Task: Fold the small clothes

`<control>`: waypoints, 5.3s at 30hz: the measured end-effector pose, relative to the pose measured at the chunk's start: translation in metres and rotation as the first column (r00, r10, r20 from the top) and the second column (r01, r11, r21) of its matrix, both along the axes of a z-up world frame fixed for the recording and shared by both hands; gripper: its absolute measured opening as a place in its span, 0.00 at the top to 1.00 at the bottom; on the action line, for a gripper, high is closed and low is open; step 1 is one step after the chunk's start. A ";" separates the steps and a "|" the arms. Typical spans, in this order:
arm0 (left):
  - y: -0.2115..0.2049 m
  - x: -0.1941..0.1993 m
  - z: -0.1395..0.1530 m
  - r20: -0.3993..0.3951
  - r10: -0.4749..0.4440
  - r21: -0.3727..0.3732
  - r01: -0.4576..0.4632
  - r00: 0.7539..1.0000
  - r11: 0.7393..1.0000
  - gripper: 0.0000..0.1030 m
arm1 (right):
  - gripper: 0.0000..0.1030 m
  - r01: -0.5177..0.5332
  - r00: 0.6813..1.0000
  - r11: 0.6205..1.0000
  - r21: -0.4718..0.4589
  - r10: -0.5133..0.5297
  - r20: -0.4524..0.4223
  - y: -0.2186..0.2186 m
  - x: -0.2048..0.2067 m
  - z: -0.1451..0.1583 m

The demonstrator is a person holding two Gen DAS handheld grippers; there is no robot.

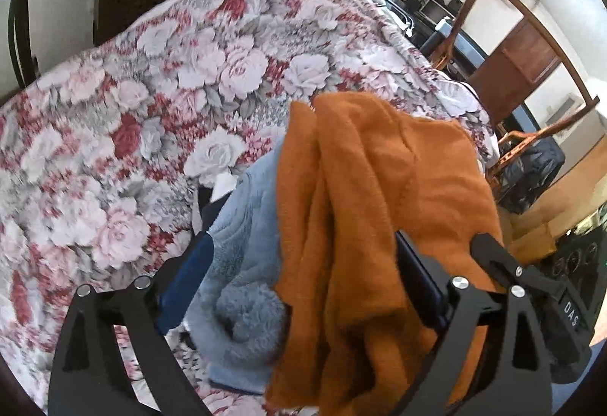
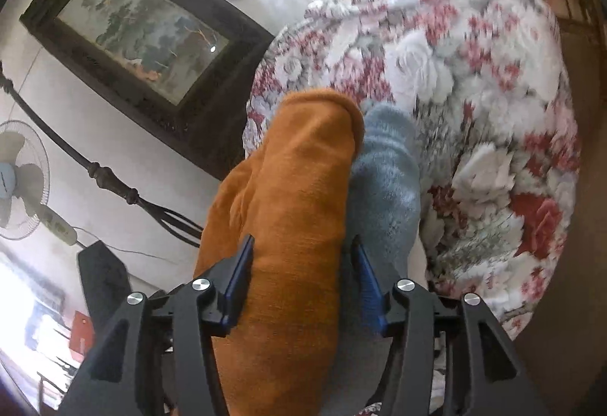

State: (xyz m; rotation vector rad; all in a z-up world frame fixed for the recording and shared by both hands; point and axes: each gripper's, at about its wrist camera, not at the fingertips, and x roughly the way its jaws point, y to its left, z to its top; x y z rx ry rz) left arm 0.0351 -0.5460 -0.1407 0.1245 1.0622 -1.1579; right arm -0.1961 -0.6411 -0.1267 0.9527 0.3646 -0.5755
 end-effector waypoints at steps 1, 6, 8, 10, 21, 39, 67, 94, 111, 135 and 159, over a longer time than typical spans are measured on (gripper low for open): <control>0.002 -0.001 0.005 0.017 -0.001 0.004 0.001 1.000 1.000 0.13 | 0.49 0.005 1.000 1.000 -0.026 -0.005 0.003 0.004 -0.003 0.007; 0.015 -0.004 0.046 0.109 0.012 -0.030 -0.009 0.994 0.999 0.12 | 0.56 0.045 0.997 0.986 -0.161 -0.033 0.074 0.013 -0.016 0.045; 0.015 -0.003 0.059 0.120 0.021 -0.050 -0.015 0.993 0.999 0.12 | 0.68 0.036 0.995 0.978 -0.206 -0.015 0.100 0.011 -0.012 0.058; 0.009 -0.007 0.067 0.133 0.009 -0.055 -0.002 0.991 0.998 0.12 | 0.78 0.019 0.995 0.975 -0.221 0.004 0.102 0.005 -0.004 0.063; -0.034 -0.009 -0.008 0.149 0.024 0.076 -0.035 0.988 0.996 0.04 | 0.89 -0.025 0.992 0.971 -0.239 -0.006 -0.127 -0.014 0.040 0.001; -0.016 -0.002 -0.008 0.097 0.039 0.075 -0.046 0.995 0.996 0.04 | 0.76 -0.057 0.992 0.945 -0.321 0.018 -0.125 0.015 0.032 0.026; 0.048 -0.048 0.035 0.292 0.074 0.133 -0.118 0.954 0.984 0.04 | 0.59 -0.021 0.992 0.939 -0.343 -0.022 -0.122 0.084 -0.026 0.033; 0.049 -0.035 0.044 0.288 0.106 0.157 -0.157 0.952 0.975 0.04 | 0.59 0.005 0.997 0.921 -0.388 -0.033 -0.066 0.097 -0.031 0.044; 0.072 -0.047 0.003 0.305 0.064 0.271 -0.152 0.950 0.950 0.04 | 0.46 -0.043 0.990 0.977 -0.210 0.013 -0.144 0.093 -0.026 0.005; -0.068 0.007 0.069 0.301 0.076 0.205 -0.142 0.951 0.968 0.04 | 0.55 0.044 0.999 0.981 -0.191 -0.046 -0.009 -0.043 0.023 0.059; -0.023 -0.004 0.010 0.266 0.054 0.257 -0.124 0.962 0.958 0.04 | 0.67 -0.144 0.967 0.945 -0.292 0.072 -0.245 0.033 0.030 0.032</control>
